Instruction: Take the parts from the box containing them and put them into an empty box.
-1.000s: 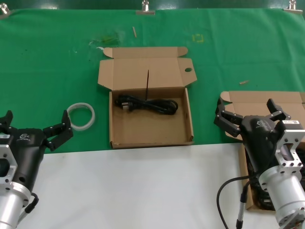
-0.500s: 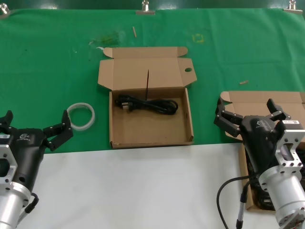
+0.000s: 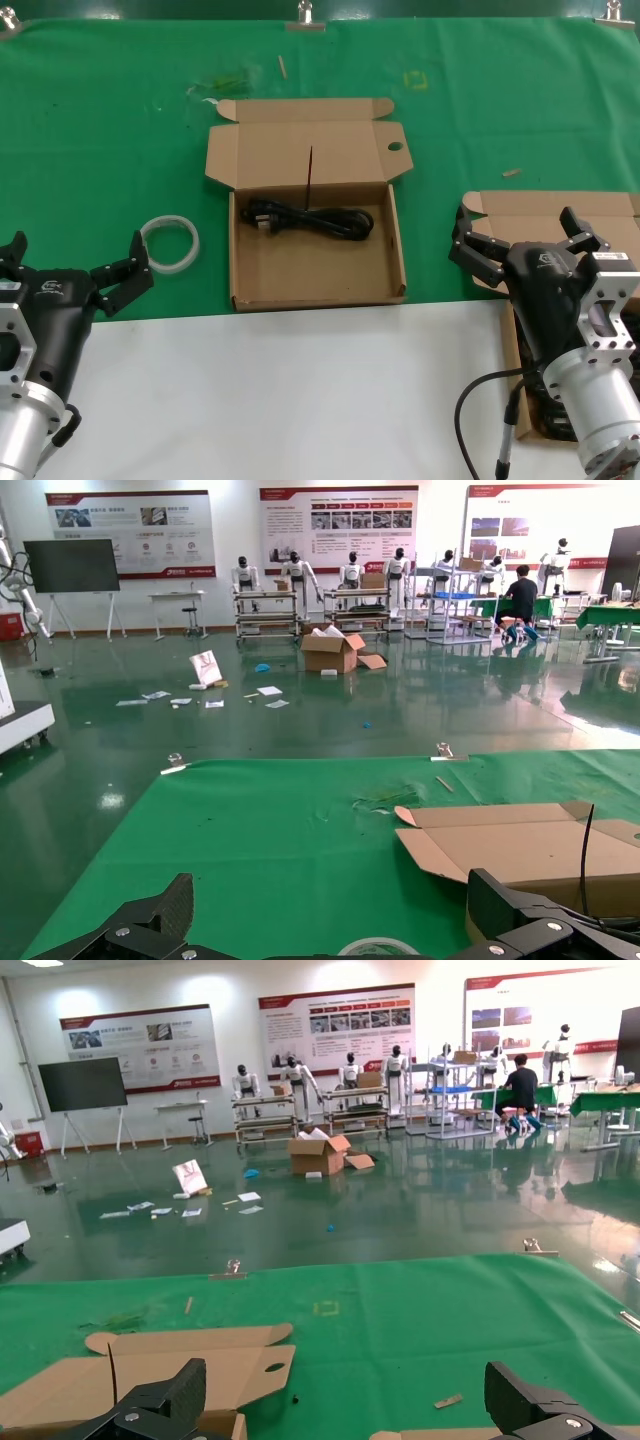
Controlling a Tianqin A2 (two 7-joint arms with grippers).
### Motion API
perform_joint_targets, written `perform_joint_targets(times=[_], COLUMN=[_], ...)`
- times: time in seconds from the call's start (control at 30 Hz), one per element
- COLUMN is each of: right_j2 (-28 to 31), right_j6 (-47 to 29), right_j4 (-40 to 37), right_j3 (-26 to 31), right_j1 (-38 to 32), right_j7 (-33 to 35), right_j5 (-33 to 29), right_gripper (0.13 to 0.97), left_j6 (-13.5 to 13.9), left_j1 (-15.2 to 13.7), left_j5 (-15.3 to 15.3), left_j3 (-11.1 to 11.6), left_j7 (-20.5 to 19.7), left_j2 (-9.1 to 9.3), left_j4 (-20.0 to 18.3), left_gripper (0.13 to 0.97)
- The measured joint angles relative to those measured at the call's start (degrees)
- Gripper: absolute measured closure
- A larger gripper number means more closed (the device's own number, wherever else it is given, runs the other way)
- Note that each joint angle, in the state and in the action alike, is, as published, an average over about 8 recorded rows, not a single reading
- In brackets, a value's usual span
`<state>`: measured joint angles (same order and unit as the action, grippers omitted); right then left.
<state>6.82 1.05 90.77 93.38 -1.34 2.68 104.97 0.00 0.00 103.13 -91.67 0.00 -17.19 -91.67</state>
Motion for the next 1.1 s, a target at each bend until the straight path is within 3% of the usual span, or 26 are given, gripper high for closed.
perform_joint_targets(times=[1.1], right_j2=[0.0], right_j6=[0.0], right_j4=[0.0], right_j3=[0.0], right_j1=[0.0], right_j7=[0.0], right_j5=[0.0], right_gripper=[0.129], left_j6=[0.0], left_j1=[0.0], left_j5=[0.0], left_j3=[0.0], left_j7=[0.0], left_j2=[0.00], left_j4=[0.0], left_gripper=[0.132])
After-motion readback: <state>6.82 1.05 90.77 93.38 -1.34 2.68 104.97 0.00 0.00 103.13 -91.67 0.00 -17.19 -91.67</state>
